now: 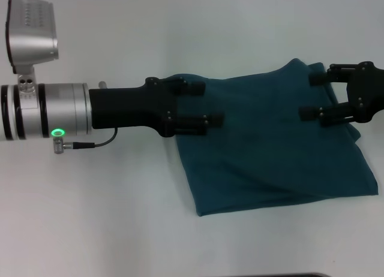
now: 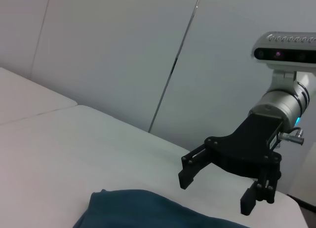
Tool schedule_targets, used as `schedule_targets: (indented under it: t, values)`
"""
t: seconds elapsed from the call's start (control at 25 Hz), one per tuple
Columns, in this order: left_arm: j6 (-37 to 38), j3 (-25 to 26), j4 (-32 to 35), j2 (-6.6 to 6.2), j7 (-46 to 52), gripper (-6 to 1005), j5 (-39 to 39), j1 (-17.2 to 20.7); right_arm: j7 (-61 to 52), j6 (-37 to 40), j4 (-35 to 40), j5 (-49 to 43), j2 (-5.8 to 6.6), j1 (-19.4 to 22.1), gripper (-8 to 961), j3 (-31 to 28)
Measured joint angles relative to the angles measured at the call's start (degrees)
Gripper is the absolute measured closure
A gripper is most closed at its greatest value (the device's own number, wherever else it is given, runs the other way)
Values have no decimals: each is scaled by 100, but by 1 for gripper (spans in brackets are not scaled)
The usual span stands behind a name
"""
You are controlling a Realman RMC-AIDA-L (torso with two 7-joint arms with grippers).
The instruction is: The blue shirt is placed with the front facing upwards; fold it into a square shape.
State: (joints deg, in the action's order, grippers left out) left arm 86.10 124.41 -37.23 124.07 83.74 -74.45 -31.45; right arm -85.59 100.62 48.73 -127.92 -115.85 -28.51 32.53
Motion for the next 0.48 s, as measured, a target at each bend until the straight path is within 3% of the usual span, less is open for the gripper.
schedule_targets:
  t: [0.48]
  values:
    - [162, -19, 46, 3, 140, 172, -8, 14, 16, -34, -4, 30, -61, 118, 30, -40]
